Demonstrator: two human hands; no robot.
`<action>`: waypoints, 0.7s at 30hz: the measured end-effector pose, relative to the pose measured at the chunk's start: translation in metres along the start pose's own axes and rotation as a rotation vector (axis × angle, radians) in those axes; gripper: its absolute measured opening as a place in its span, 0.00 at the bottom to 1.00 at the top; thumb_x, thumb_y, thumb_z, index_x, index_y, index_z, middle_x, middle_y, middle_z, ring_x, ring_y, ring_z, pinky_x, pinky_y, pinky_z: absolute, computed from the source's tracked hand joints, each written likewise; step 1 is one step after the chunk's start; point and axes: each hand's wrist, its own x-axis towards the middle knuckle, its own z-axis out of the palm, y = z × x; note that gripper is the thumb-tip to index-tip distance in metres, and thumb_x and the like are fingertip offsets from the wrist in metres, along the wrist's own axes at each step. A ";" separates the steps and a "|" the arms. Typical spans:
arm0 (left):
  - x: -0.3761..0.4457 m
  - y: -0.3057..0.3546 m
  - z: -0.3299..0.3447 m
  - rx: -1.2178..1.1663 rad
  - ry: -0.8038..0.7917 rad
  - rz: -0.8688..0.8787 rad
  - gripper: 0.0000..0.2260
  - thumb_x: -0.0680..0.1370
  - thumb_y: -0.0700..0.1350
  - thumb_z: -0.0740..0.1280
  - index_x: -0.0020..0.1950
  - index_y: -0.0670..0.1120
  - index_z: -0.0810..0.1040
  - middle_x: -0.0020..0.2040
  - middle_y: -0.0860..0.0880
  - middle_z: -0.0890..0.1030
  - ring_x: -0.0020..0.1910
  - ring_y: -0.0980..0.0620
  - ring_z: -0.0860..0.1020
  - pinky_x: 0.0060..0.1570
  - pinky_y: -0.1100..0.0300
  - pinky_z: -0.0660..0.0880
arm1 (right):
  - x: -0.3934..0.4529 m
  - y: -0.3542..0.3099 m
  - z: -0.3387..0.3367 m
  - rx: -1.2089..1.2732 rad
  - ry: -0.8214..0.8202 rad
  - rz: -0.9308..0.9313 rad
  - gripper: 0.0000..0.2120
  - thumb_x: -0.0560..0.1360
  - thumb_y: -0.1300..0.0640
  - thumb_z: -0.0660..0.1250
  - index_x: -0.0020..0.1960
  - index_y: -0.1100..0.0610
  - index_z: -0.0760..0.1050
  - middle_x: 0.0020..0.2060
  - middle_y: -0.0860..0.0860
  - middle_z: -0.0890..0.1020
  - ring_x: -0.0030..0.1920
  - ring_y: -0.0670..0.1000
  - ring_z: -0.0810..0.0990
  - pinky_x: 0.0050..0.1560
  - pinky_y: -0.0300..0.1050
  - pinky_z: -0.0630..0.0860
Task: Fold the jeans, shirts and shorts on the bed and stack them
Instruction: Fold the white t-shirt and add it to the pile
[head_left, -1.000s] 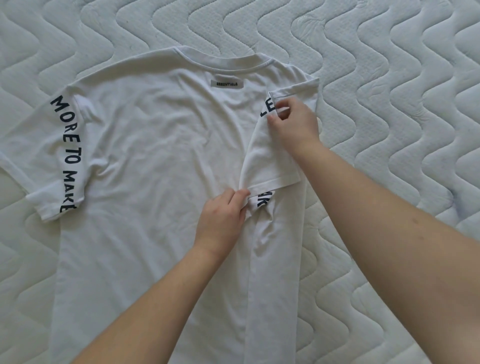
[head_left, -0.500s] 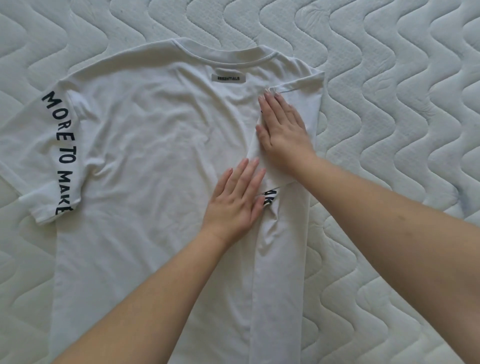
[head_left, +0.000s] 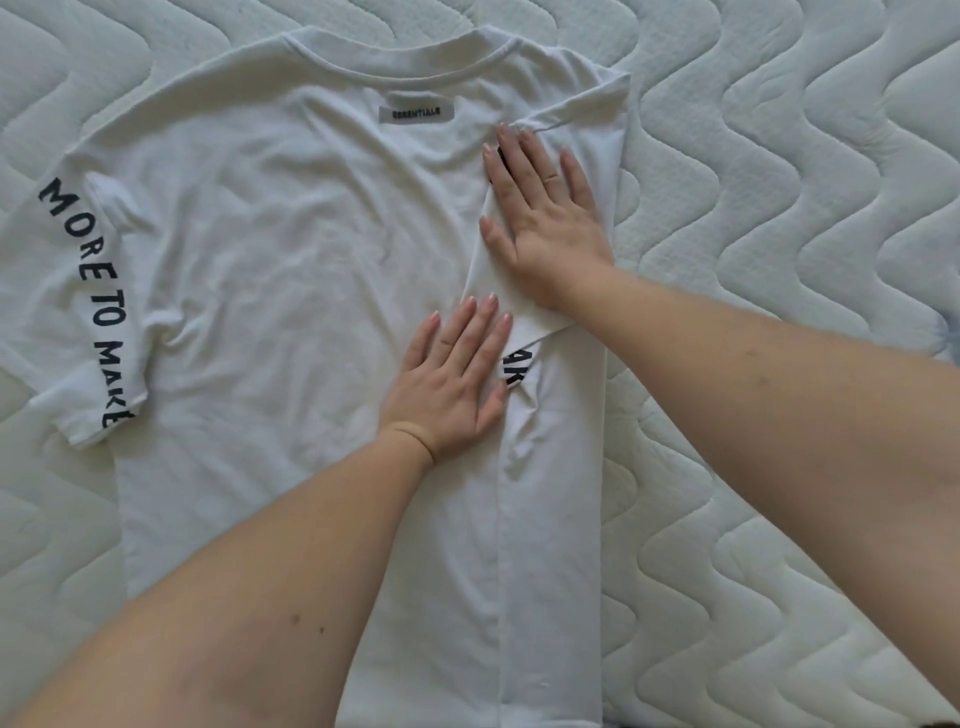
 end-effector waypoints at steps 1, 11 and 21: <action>0.001 0.001 -0.001 -0.001 -0.019 0.005 0.29 0.81 0.57 0.50 0.80 0.46 0.57 0.80 0.46 0.58 0.79 0.49 0.55 0.76 0.46 0.55 | -0.001 0.002 -0.004 0.031 -0.028 -0.004 0.30 0.82 0.42 0.45 0.80 0.52 0.42 0.80 0.49 0.44 0.79 0.48 0.41 0.77 0.50 0.36; 0.000 -0.004 0.006 0.007 -0.064 0.031 0.32 0.81 0.59 0.47 0.81 0.45 0.50 0.81 0.45 0.53 0.80 0.47 0.50 0.77 0.47 0.48 | -0.089 -0.030 -0.005 0.250 0.146 0.229 0.26 0.82 0.59 0.52 0.80 0.56 0.52 0.79 0.50 0.53 0.79 0.51 0.50 0.77 0.47 0.43; 0.003 -0.002 -0.007 -0.043 -0.175 0.012 0.28 0.82 0.55 0.43 0.81 0.47 0.47 0.82 0.48 0.48 0.80 0.50 0.45 0.76 0.50 0.39 | -0.219 -0.090 0.041 0.295 0.162 0.267 0.24 0.80 0.59 0.62 0.75 0.61 0.64 0.75 0.55 0.65 0.75 0.54 0.63 0.75 0.52 0.60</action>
